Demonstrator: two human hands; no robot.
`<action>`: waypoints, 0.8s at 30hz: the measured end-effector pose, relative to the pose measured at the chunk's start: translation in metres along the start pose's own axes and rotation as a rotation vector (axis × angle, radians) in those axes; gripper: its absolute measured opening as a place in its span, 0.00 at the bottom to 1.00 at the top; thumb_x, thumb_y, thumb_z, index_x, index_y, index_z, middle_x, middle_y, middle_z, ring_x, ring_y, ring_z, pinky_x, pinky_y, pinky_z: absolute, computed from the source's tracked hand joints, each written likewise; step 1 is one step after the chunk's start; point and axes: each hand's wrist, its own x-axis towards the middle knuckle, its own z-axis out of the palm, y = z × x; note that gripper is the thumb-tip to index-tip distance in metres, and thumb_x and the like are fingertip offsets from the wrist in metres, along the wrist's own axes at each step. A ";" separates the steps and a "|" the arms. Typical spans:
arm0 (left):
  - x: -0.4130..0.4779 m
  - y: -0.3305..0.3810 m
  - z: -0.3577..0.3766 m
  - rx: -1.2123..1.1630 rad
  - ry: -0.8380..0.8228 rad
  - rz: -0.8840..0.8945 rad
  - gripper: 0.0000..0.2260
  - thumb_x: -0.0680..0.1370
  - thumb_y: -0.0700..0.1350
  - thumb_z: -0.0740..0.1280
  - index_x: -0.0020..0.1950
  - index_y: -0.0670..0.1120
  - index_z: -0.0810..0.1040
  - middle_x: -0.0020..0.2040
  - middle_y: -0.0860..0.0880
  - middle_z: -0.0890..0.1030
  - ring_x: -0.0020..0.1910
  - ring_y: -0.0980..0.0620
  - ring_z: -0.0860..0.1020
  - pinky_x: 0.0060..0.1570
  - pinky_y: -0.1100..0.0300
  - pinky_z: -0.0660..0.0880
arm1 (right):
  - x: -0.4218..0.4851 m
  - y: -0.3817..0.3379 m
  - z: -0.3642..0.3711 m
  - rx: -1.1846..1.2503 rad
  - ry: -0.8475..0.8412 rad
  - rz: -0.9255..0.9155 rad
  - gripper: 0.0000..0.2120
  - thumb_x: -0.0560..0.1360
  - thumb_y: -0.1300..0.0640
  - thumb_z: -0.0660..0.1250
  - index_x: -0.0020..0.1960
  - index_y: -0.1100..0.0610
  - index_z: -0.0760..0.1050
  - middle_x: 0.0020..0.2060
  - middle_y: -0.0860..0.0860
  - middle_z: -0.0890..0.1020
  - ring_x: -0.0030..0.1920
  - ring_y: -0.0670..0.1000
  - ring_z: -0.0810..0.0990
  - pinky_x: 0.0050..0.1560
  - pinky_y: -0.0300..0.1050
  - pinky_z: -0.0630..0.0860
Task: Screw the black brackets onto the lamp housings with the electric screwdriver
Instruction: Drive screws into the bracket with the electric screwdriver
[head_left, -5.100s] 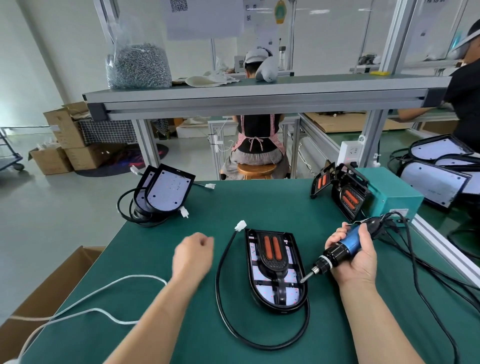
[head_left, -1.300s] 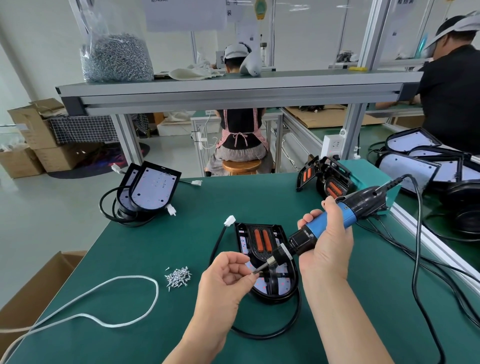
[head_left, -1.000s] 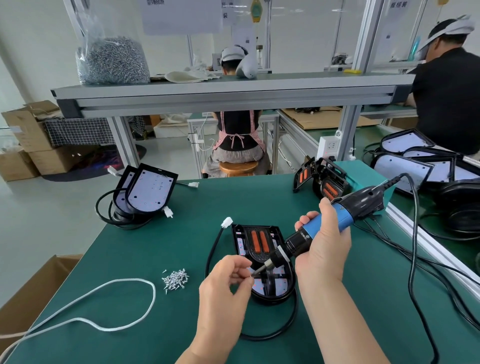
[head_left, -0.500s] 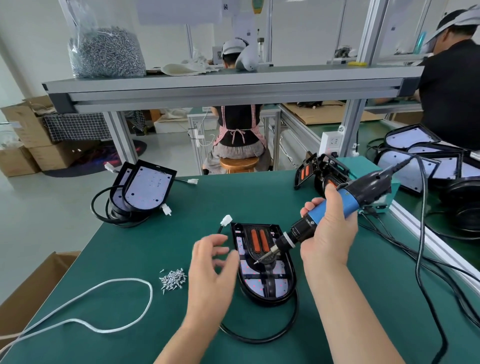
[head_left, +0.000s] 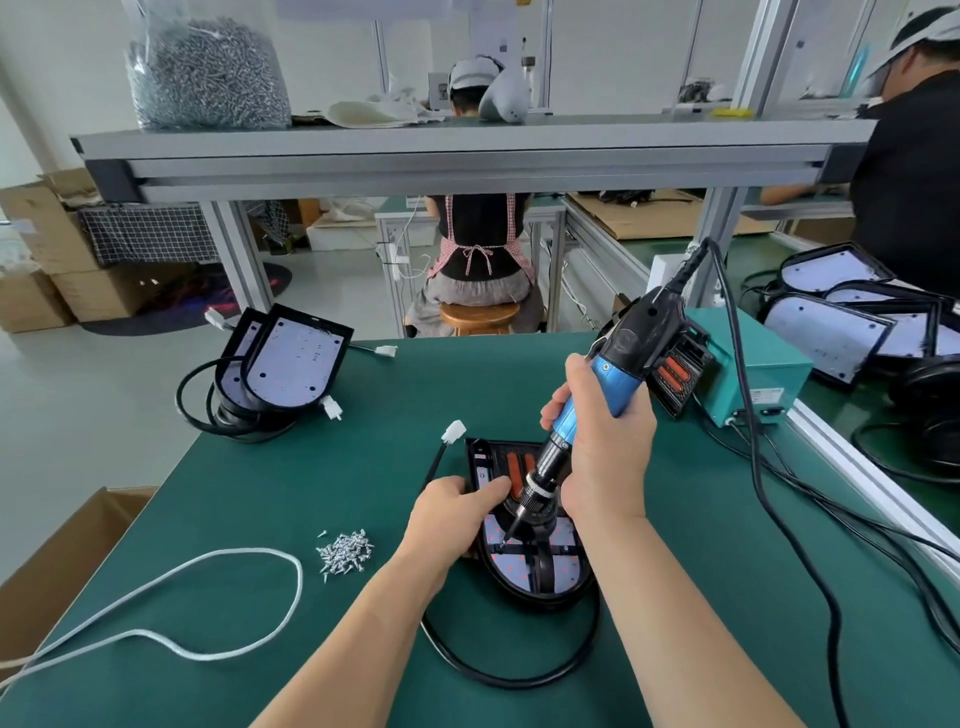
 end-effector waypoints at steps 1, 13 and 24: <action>0.000 -0.001 0.000 0.003 0.003 0.003 0.20 0.66 0.61 0.71 0.38 0.45 0.70 0.33 0.48 0.75 0.32 0.48 0.72 0.34 0.58 0.67 | 0.000 0.000 0.001 0.001 -0.006 0.002 0.07 0.76 0.58 0.72 0.46 0.57 0.74 0.31 0.52 0.75 0.27 0.52 0.73 0.31 0.44 0.75; 0.005 -0.006 0.003 0.025 0.034 0.036 0.24 0.64 0.64 0.69 0.38 0.46 0.63 0.34 0.47 0.68 0.33 0.48 0.66 0.37 0.54 0.64 | -0.001 0.001 0.007 -0.066 -0.072 -0.026 0.06 0.78 0.62 0.70 0.47 0.58 0.74 0.31 0.53 0.75 0.27 0.52 0.73 0.30 0.42 0.75; 0.005 -0.005 0.004 0.018 0.041 0.050 0.29 0.57 0.68 0.68 0.38 0.45 0.63 0.33 0.46 0.68 0.33 0.49 0.65 0.36 0.53 0.63 | -0.007 0.006 0.015 -0.090 -0.234 -0.017 0.07 0.74 0.57 0.72 0.47 0.58 0.75 0.30 0.53 0.75 0.27 0.53 0.74 0.31 0.42 0.74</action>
